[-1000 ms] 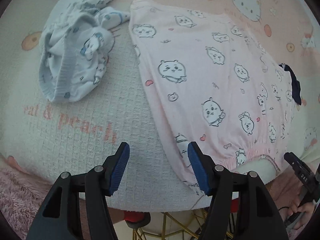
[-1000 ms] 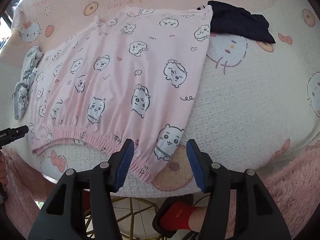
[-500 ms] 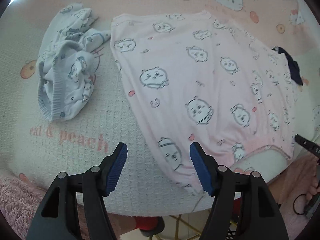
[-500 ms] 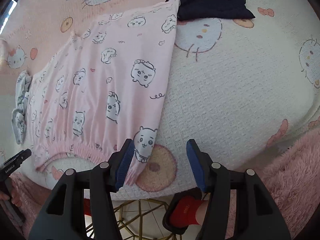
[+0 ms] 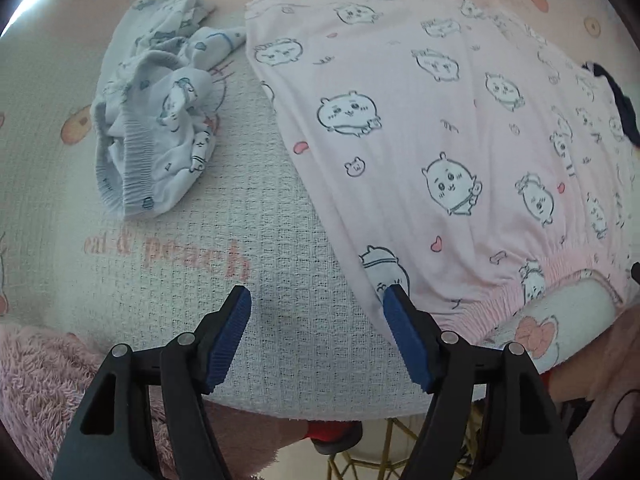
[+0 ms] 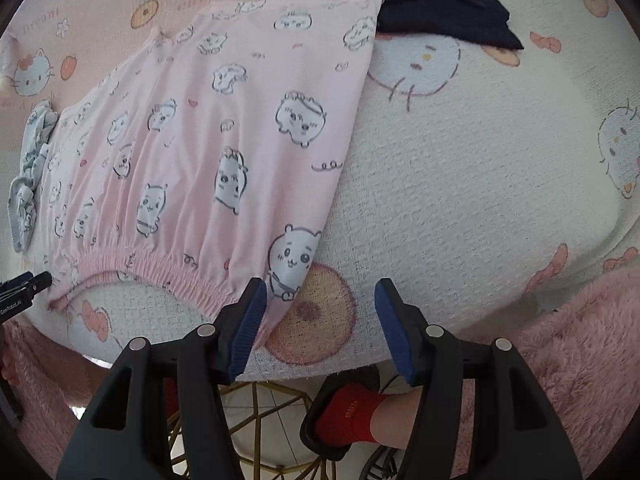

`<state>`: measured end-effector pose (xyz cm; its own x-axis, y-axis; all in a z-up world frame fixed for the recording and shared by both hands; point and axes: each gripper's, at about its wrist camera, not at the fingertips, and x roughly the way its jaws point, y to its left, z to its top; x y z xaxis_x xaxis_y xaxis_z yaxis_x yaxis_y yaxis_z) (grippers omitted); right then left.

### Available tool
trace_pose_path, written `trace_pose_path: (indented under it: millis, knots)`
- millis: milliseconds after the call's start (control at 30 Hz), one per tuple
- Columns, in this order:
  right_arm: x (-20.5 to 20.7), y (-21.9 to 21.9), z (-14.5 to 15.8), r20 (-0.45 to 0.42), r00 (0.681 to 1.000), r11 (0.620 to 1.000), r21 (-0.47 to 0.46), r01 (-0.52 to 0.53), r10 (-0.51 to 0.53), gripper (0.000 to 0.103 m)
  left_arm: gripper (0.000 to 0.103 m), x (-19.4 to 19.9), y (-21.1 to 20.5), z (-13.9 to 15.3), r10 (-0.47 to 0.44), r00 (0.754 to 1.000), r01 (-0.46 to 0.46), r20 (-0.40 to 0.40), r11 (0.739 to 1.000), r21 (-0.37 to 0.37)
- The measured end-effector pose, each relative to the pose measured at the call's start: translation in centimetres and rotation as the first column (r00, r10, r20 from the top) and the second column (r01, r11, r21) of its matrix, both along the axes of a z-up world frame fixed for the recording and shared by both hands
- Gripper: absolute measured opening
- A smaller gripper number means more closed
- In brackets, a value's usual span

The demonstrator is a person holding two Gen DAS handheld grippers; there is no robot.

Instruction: Fold clothes

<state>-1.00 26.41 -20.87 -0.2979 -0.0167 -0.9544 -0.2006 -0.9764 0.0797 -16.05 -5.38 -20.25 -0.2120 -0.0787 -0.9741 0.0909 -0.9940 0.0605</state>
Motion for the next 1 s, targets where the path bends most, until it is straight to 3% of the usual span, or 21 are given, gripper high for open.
trace_pose_path:
  millis: [100, 233, 300, 400, 500, 533, 600, 667, 767, 833, 933, 967, 1000]
  knots:
    - [-0.2, -0.9, 2.0, -0.078, 0.997, 1.000, -0.005, -0.007, 0.007, 0.057, 0.072, -1.1, -0.2, 1.8, 0.017, 0.997, -0.011, -0.079, 0.997, 0.080]
    - [-5.1, -4.5, 2.3, -0.070, 0.995, 0.996, -0.053, -0.075, 0.071, 0.057, 0.072, -4.9, 1.7, 2.7, -0.081, 0.988, 0.085, -0.131, 0.996, 0.025]
    - [-7.3, -4.7, 2.6, -0.059, 0.992, 0.991, -0.058, -0.119, 0.116, 0.057, 0.072, -7.1, 0.7, 1.9, -0.149, 0.978, 0.157, -0.146, 0.987, 0.040]
    - [-10.4, -7.2, 2.9, -0.064, 0.977, 0.978, -0.035, -0.205, 0.202, 0.057, 0.072, -6.8, 3.3, 2.7, -0.274, 0.951, 0.282, -0.144, 0.959, 0.039]
    - [-12.5, -10.0, 1.0, 0.015, 0.944, 0.943, 0.038, -0.331, 0.331, 0.057, 0.072, -7.3, 4.1, 0.1, -0.364, 0.931, 0.364, 0.009, 0.928, -0.081]
    - [-12.4, -10.2, 0.5, 0.030, 0.934, 0.932, 0.057, -0.358, 0.357, 0.058, 0.075, -7.3, 3.0, 0.1, -0.351, 0.936, 0.351, 0.006, 0.935, -0.051]
    - [-11.9, -9.9, 0.3, 0.039, 0.925, 0.923, 0.060, -0.379, 0.378, 0.059, 0.075, -8.1, -0.1, 0.3, -0.267, 0.961, 0.264, 0.072, 0.963, 0.048]
    - [-12.4, -9.5, 1.0, 0.031, 0.931, 0.932, 0.008, -0.363, 0.363, 0.058, 0.075, -9.5, -2.9, 1.7, -0.196, 0.980, 0.192, 0.028, 0.977, 0.088]
    - [-14.0, -9.7, 2.2, 0.007, 0.934, 0.932, -0.064, -0.357, 0.358, 0.058, 0.075, -13.1, -5.6, 3.8, -0.138, 0.986, 0.139, -0.091, 0.990, 0.010]
    - [-16.8, -11.6, 3.5, -0.038, 0.919, 0.917, -0.064, -0.393, 0.392, 0.058, 0.072, -15.9, -7.1, 4.0, -0.098, 0.986, 0.099, -0.136, 0.995, 0.000]
    - [-23.3, -15.5, 5.1, -0.107, 0.877, 0.881, -0.020, -0.473, 0.469, 0.058, 0.057, -19.7, -8.6, 3.4, -0.065, 0.985, 0.066, -0.162, 0.998, -0.003]
    - [-27.6, -15.6, 3.7, -0.115, 0.862, 0.868, 0.005, -0.496, 0.493, 0.058, 0.049, -20.8, -8.8, 2.9, -0.067, 0.985, 0.067, -0.158, 0.998, -0.010]
    - [-28.9, -17.2, 4.0, -0.119, 0.850, 0.857, 0.027, -0.514, 0.513, 0.058, 0.044, -21.9, -9.0, 2.4, -0.070, 0.986, 0.068, -0.153, 0.998, -0.018]
